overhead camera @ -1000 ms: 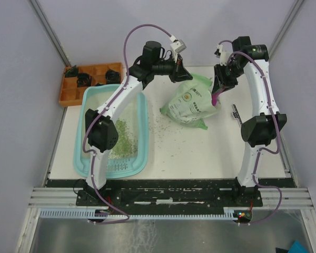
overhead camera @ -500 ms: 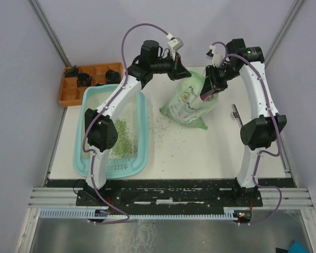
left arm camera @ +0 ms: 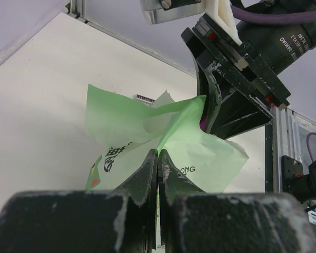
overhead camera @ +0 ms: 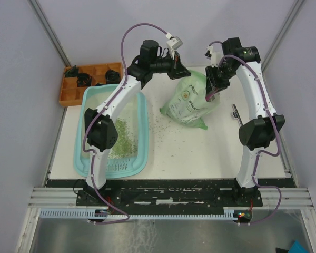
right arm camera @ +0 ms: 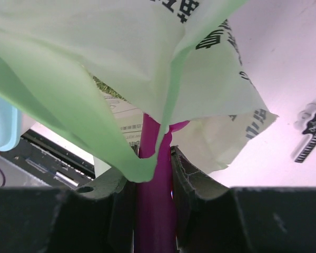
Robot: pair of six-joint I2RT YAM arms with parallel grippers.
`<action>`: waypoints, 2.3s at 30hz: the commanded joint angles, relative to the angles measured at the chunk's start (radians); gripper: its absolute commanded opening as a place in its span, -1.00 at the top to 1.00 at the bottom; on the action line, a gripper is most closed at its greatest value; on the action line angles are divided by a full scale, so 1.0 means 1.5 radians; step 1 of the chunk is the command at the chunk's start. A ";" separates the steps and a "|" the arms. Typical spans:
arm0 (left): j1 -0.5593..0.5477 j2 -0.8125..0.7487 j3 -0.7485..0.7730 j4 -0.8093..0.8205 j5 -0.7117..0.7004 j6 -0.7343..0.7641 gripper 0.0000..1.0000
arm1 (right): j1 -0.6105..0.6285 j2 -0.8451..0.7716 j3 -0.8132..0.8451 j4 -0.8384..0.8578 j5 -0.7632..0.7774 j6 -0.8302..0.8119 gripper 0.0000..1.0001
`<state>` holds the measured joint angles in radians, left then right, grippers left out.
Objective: Fill the litter box with clean litter
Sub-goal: 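Scoop the cat litter from the cat litter bag.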
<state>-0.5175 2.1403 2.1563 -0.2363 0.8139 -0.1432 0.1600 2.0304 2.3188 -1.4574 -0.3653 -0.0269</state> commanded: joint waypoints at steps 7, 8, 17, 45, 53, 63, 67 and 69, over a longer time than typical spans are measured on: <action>-0.004 -0.082 0.013 0.144 0.036 -0.056 0.95 | -0.003 -0.012 -0.014 0.046 -0.035 -0.022 0.97; -0.005 -0.083 0.012 0.148 0.036 -0.059 0.95 | -0.001 -0.010 -0.015 0.050 -0.046 -0.018 0.97; -0.002 -0.085 0.010 0.153 0.037 -0.065 0.95 | 0.030 0.042 -0.054 0.066 -0.071 -0.013 0.96; 0.001 -0.069 0.002 0.183 0.044 -0.104 0.95 | 0.062 0.120 -0.359 0.323 -0.067 0.049 0.97; 0.001 -0.063 0.002 0.191 0.048 -0.115 0.95 | 0.062 0.142 -0.425 0.376 -0.068 0.075 0.97; 0.001 -0.056 0.006 0.205 0.053 -0.133 0.95 | 0.043 0.122 -0.516 0.470 -0.202 0.134 0.97; 0.001 -0.054 0.005 0.205 0.054 -0.135 0.95 | 0.018 0.094 -0.552 0.519 -0.267 0.155 0.97; 0.001 -0.052 0.005 0.205 0.054 -0.137 0.95 | 0.006 0.080 -0.562 0.533 -0.301 0.163 0.97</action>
<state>-0.4782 2.1395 2.1189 -0.1532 0.8036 -0.2646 0.1329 2.0090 1.6295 -0.5747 -0.8406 0.2001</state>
